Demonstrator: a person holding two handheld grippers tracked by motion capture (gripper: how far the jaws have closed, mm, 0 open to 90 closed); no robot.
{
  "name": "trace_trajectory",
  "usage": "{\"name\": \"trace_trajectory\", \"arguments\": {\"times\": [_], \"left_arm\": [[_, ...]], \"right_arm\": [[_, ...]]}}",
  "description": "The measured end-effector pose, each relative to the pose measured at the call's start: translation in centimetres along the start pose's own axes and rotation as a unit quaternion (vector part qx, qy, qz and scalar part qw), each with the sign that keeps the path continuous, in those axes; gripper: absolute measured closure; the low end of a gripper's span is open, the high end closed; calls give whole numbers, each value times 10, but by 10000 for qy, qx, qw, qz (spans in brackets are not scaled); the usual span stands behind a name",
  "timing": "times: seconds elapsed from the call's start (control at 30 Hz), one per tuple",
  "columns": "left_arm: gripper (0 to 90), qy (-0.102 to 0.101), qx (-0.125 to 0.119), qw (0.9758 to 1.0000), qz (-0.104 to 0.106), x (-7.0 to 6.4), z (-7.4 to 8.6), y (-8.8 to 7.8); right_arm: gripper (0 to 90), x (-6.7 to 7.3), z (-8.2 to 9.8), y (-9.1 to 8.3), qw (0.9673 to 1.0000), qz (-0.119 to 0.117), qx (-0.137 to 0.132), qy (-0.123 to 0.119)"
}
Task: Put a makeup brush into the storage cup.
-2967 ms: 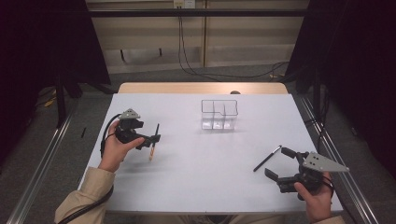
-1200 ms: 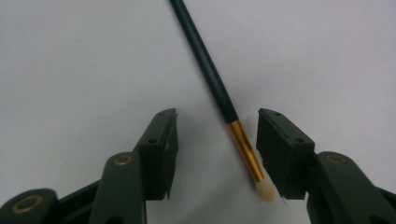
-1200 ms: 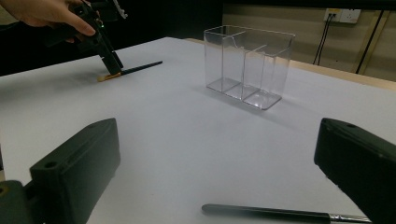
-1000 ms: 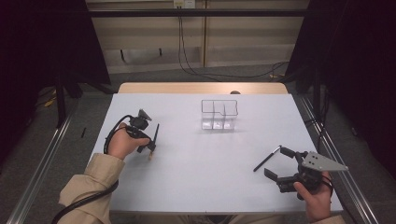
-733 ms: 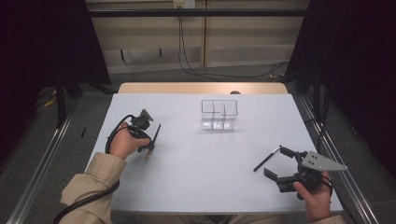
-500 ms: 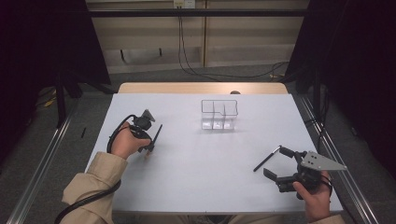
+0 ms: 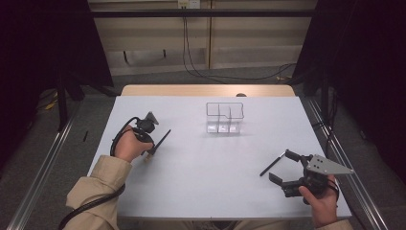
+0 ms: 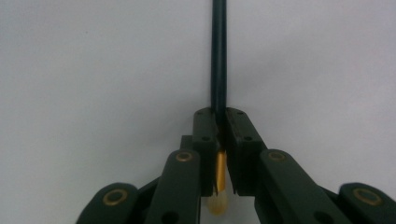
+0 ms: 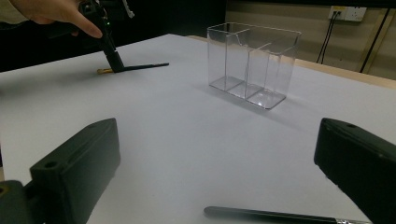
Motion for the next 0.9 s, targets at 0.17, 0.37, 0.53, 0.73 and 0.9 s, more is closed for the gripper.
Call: {"name": "trace_trajectory", "arguments": {"times": [0.17, 0.37, 0.53, 0.73, 0.9], "left_arm": [[830, 14, 91, 9999, -121, -2, -2, 1], [840, 26, 91, 9999, -70, -1, -1, 0], [841, 81, 28, 10000, 39, 0, 0, -2], [841, 135, 18, 9999, 94, -4, -2, -4], [841, 299, -10, 9994, 151, -9, -4, -14]], "right_arm": [[1, 0, 0, 0, 10000, 17, 13, 1], [1, 0, 1, 2, 10000, -5, 52, -11], [1, 0, 1, 2, 10000, -12, 67, 0], [0, -1, 0, 2, 10000, -3, 61, -1], [0, 0, -1, 3, 10000, -28, 77, -15]]}}
Point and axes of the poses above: each handheld gripper's, and its own axes: y roughly forward along the jaws, z roughly out of its underside, x roughly to its left, the point moved 5 cm from there along y, roughly forward along the jaws, and after that the axes turned 1 degree about y, right-handed, at the moved point
